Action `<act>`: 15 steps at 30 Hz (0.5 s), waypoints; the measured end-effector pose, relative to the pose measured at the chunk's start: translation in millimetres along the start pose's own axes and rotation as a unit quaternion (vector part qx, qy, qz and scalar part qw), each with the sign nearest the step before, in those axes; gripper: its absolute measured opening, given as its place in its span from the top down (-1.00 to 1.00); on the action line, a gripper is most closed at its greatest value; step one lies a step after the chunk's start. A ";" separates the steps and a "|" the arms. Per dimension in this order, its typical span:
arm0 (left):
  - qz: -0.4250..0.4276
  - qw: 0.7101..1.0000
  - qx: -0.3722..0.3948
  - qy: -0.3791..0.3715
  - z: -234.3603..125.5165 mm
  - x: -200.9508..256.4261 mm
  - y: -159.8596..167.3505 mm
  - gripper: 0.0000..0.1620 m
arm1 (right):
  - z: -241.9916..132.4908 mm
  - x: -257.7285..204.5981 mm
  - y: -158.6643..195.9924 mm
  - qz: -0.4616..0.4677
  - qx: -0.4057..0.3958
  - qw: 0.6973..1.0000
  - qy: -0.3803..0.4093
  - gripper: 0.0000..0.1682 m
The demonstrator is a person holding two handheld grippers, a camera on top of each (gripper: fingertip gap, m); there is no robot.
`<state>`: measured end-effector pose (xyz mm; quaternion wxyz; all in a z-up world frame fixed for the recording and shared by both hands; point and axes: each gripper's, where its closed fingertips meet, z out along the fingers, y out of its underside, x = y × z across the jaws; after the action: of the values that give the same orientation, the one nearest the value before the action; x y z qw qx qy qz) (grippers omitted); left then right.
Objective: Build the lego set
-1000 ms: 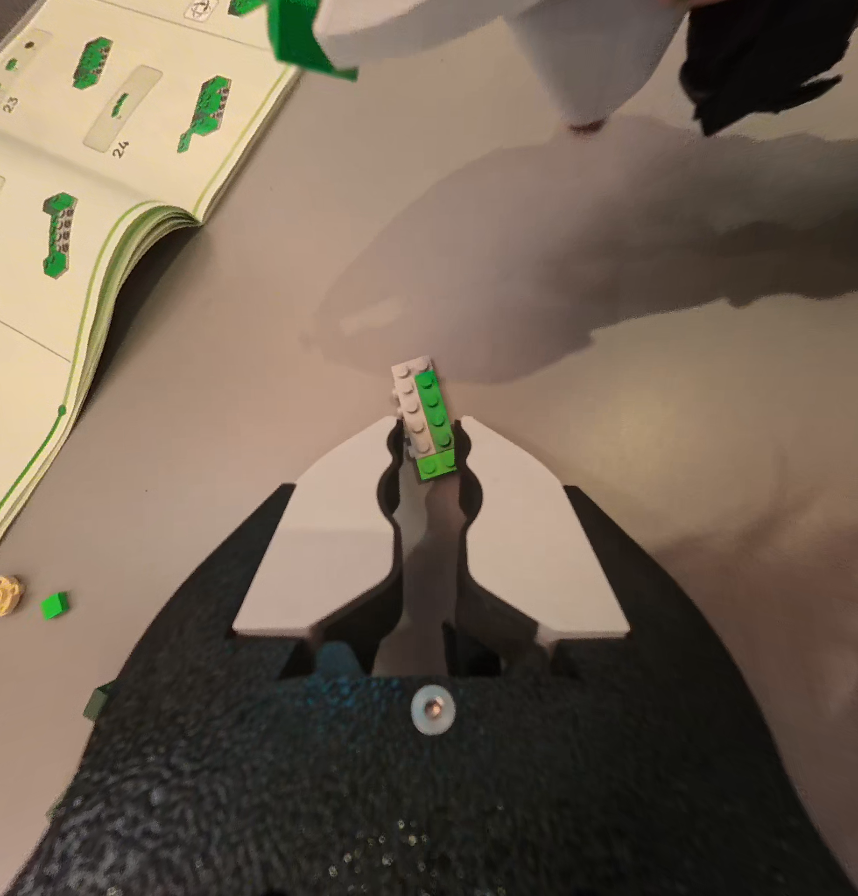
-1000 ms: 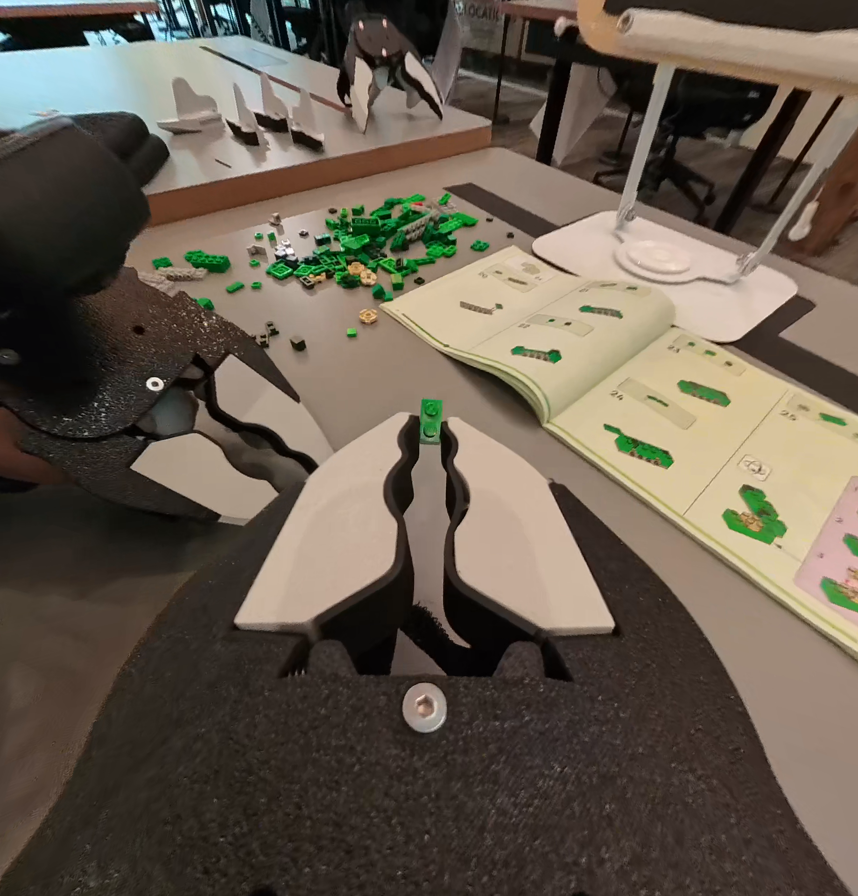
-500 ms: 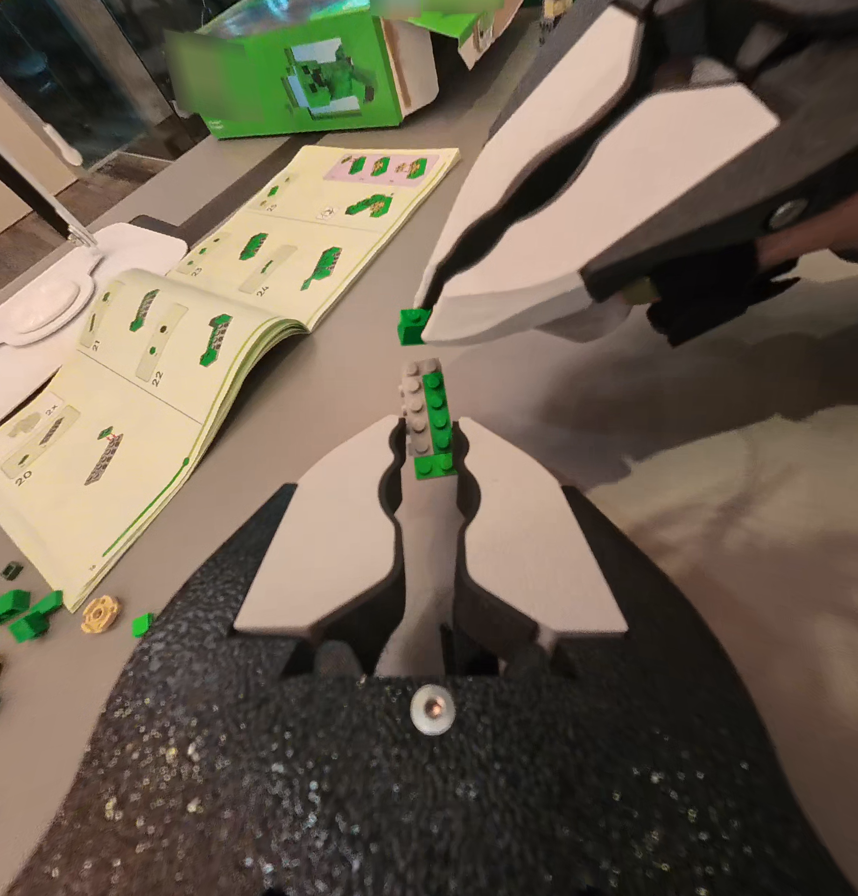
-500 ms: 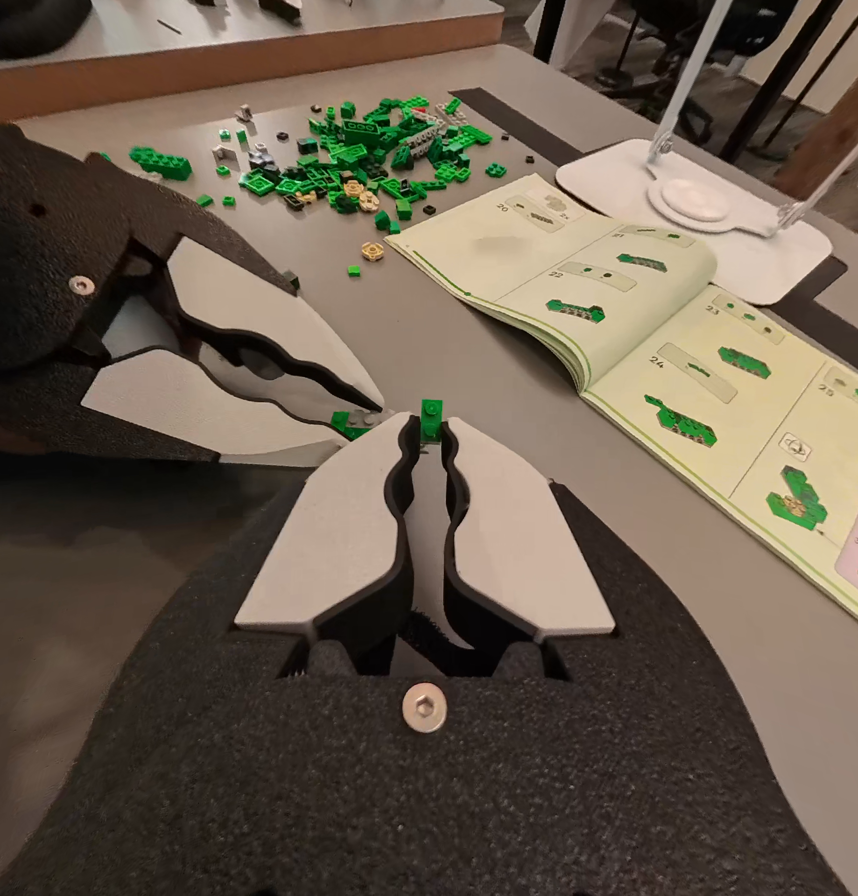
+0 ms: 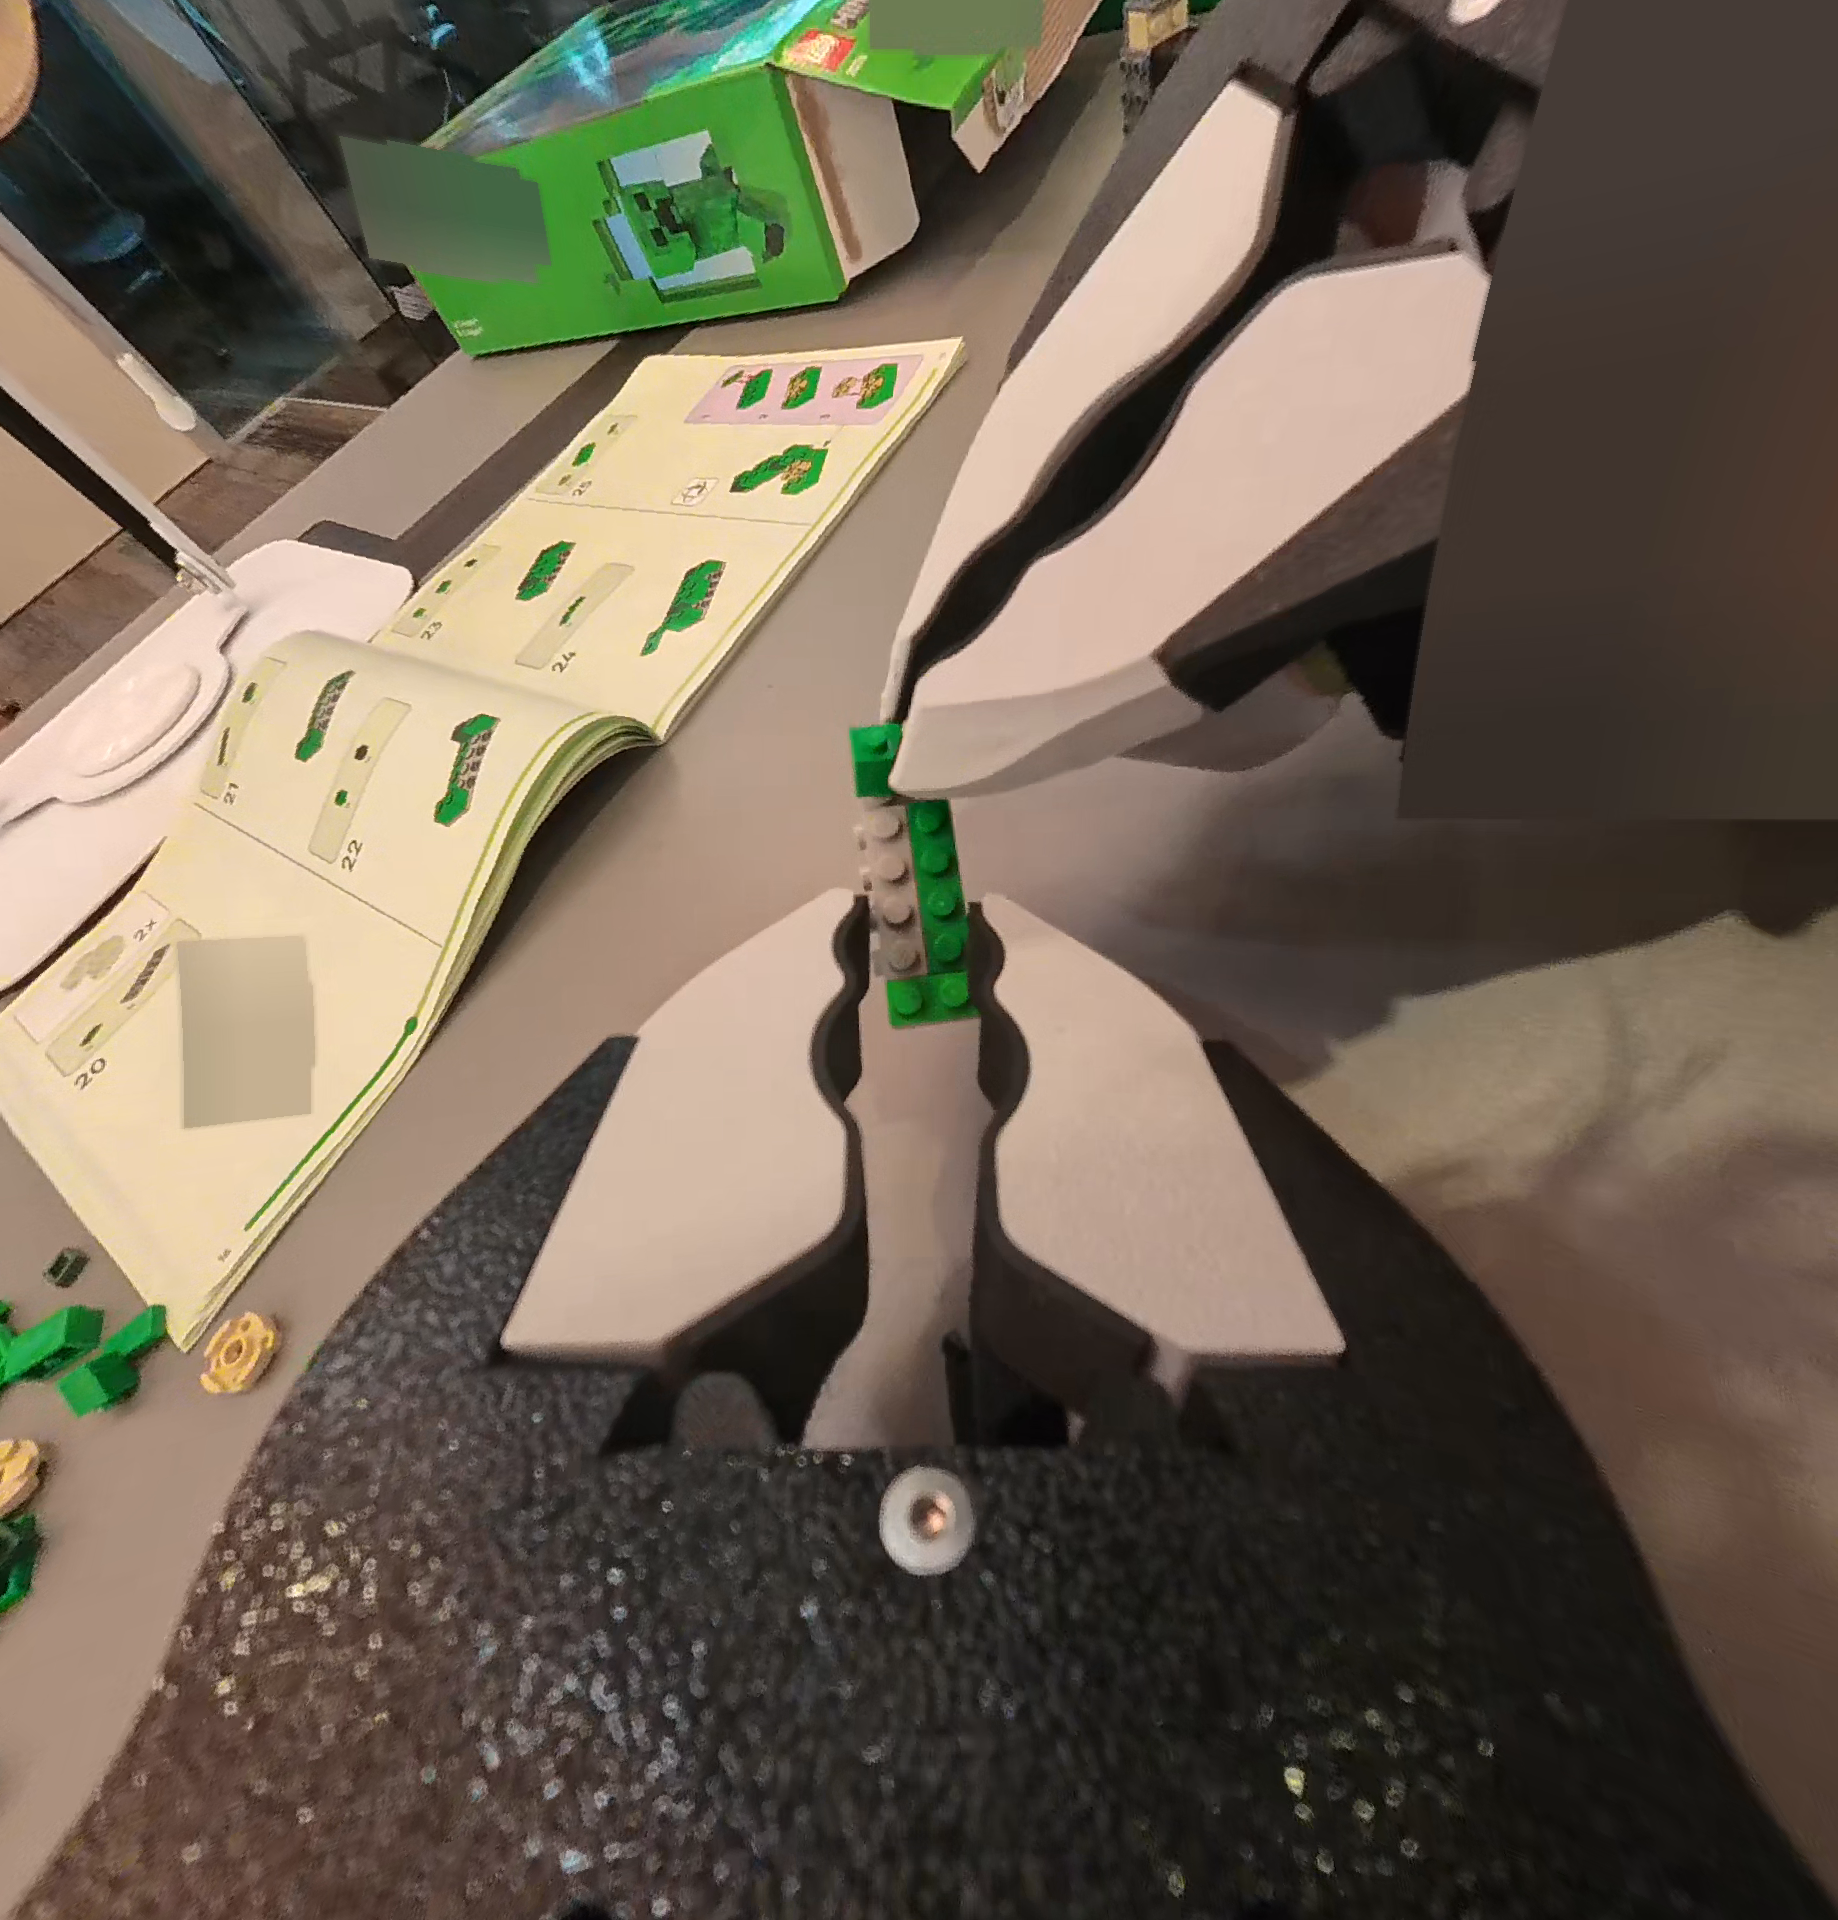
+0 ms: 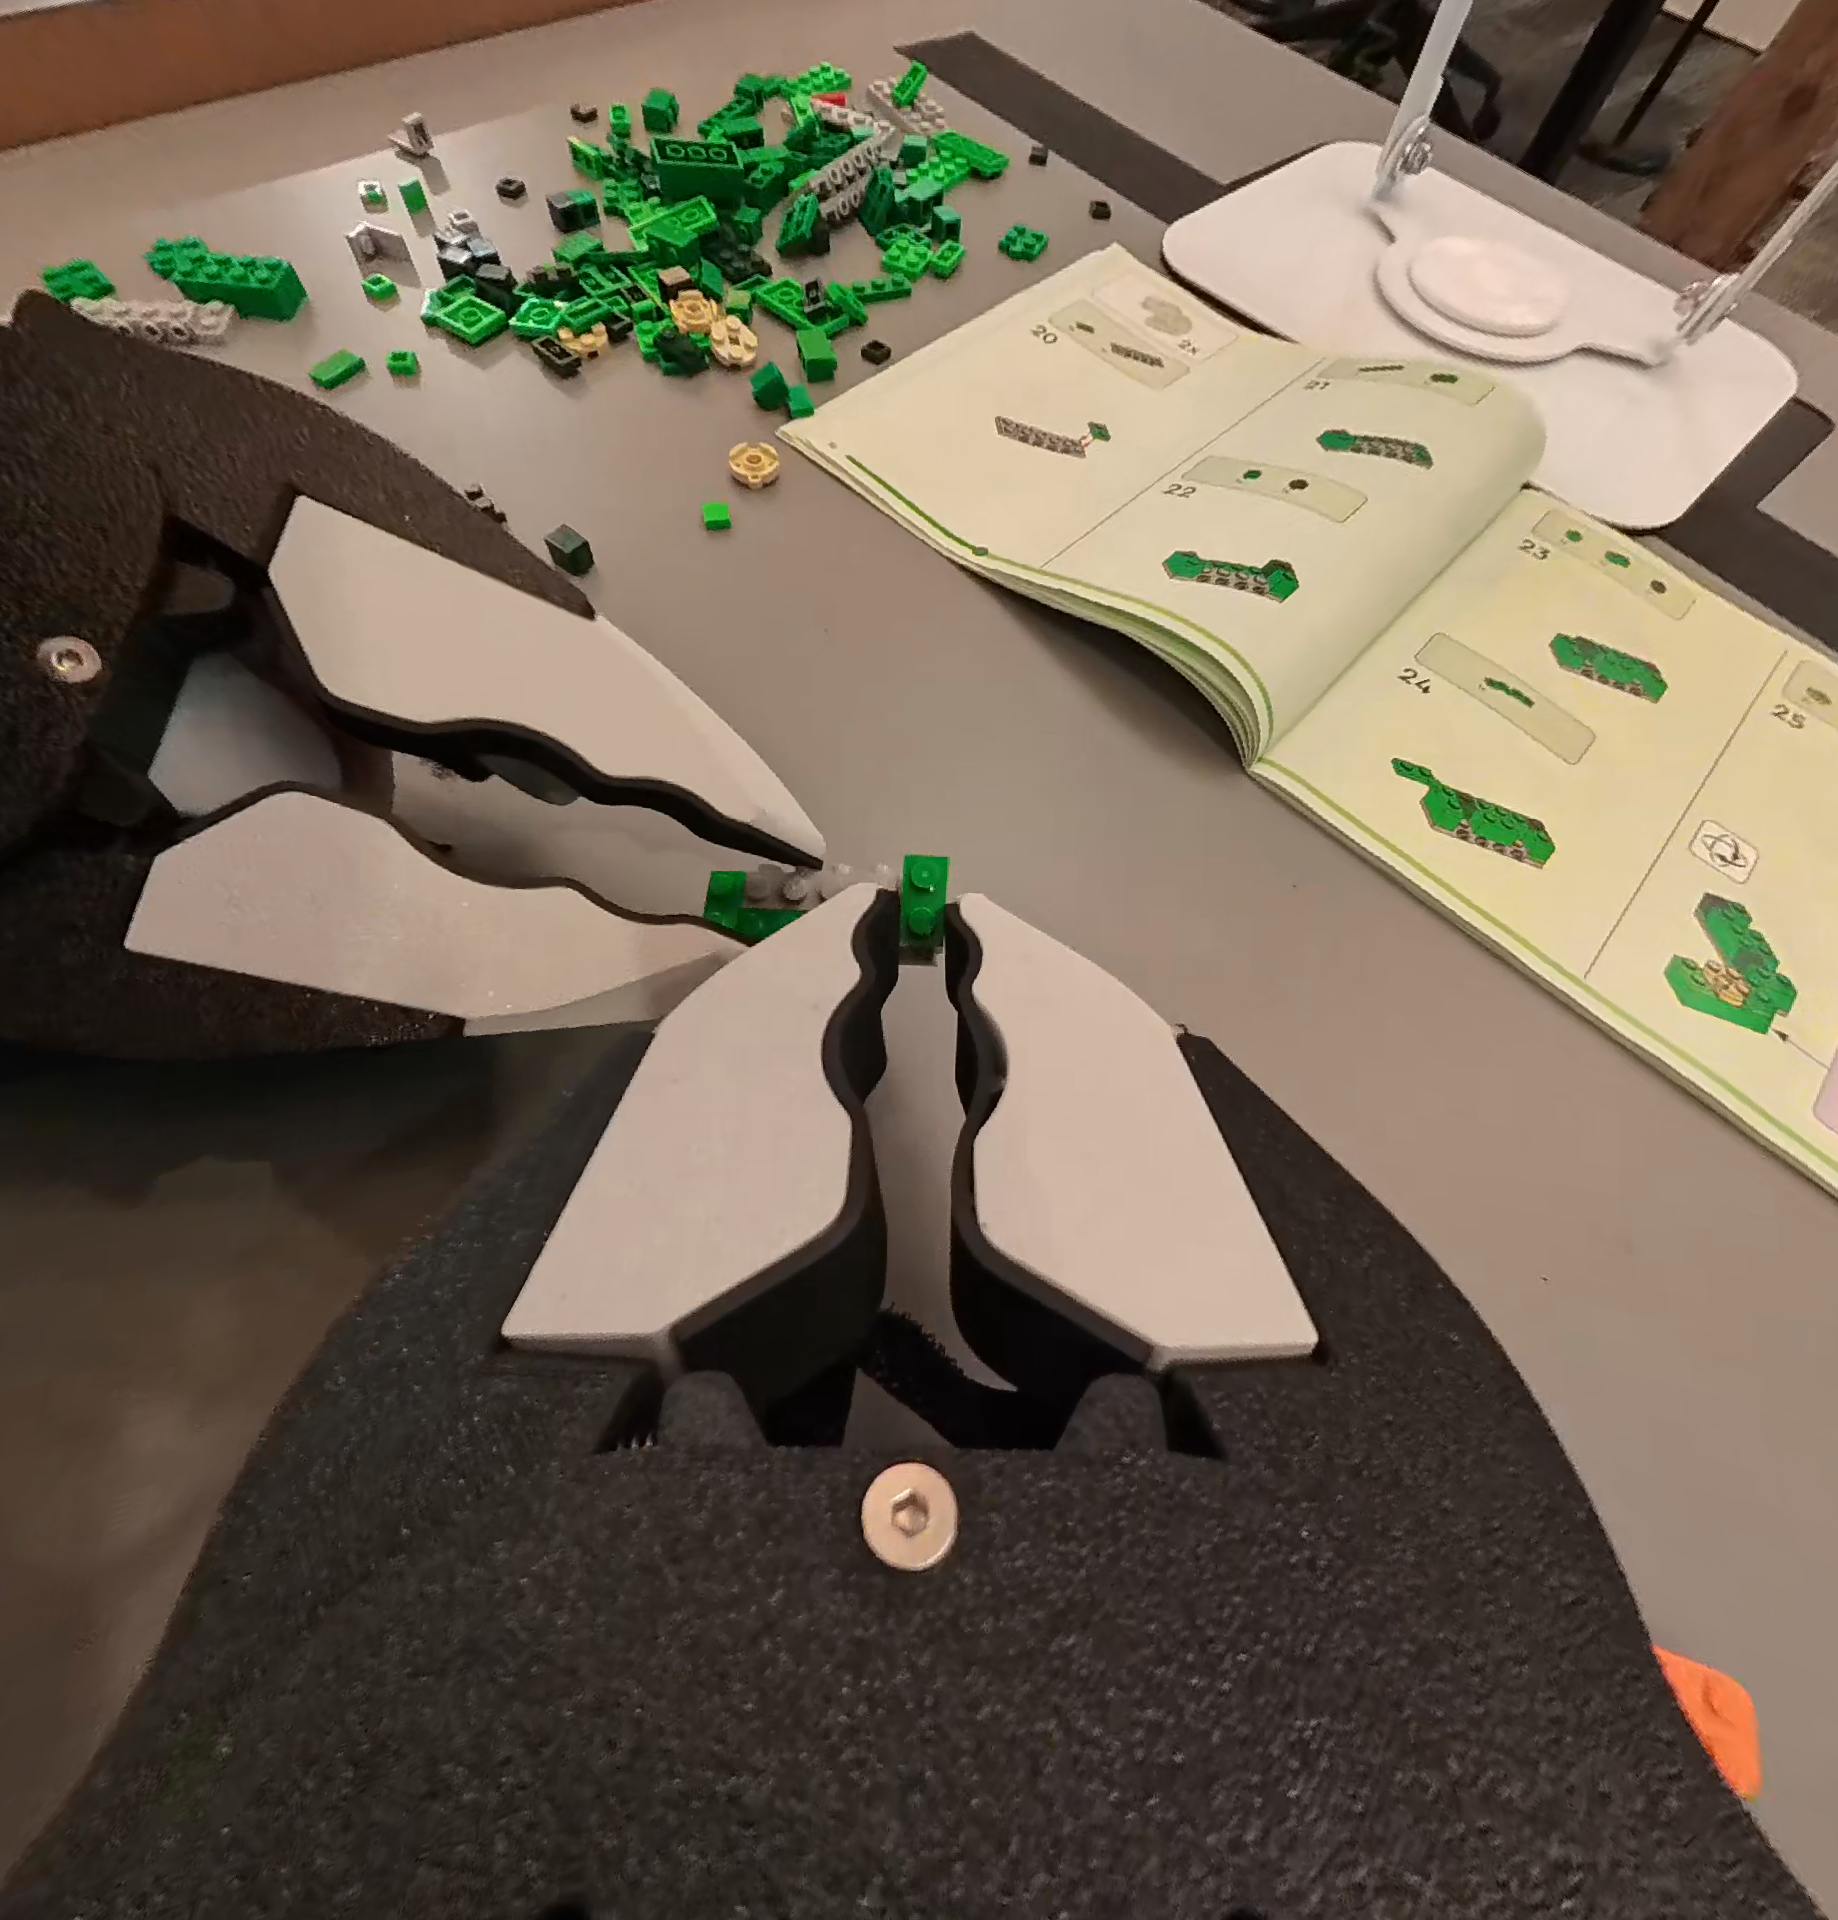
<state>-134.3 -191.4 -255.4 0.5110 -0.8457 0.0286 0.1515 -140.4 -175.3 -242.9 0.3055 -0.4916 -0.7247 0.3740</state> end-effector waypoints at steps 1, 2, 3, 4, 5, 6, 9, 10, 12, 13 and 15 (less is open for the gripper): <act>0.002 1.000 0.000 0.000 0.1 0.4 0.0 0.79 | 0.0 0.1 0.5 0.001 -0.002 1.000 0.000 0.91; 0.003 1.000 -0.001 0.000 0.2 0.7 0.2 0.79 | 0.1 0.2 1.2 0.002 -0.004 1.000 -0.001 0.91; 0.004 1.000 -0.001 0.000 0.4 0.6 0.2 0.79 | 0.2 0.1 2.0 0.004 -0.007 1.000 -0.001 0.91; 0.004 1.000 -0.001 -0.001 0.3 0.5 0.0 0.79 | 0.3 0.0 2.6 0.006 -0.010 1.000 -0.002 0.91; 0.003 1.000 -0.001 0.000 0.3 0.4 0.0 0.79 | 0.3 -0.1 3.3 0.008 -0.012 1.000 -0.003 0.91; 0.002 1.000 -0.001 0.000 0.3 0.4 0.2 0.79 | 0.5 -0.4 3.9 0.010 -0.014 1.000 -0.003 0.91; 0.004 1.000 -0.001 0.000 0.4 0.5 0.2 0.79 | 0.9 -0.2 4.9 0.012 -0.018 1.000 -0.001 0.91; 0.005 1.000 -0.001 0.000 0.5 0.6 0.0 0.79 | 1.1 -0.6 5.5 0.012 -0.020 1.000 -0.001 0.90; 0.004 1.000 0.000 0.001 0.5 0.7 0.0 0.79 | 1.9 -3.8 6.8 0.009 -0.024 1.000 -0.010 0.83; 0.004 1.000 -0.001 0.001 0.5 0.7 0.1 0.79 | 2.5 -5.4 7.6 0.008 -0.026 1.000 -0.013 0.79; 0.004 1.000 -0.001 0.001 0.5 0.6 0.2 0.79 | 2.8 -5.4 7.4 0.006 -0.025 1.000 -0.010 0.80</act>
<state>-133.9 -190.9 -256.0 0.5098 -0.8461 0.0321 0.1524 -137.3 -179.3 -251.0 0.2837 -0.4996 -0.7337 0.3627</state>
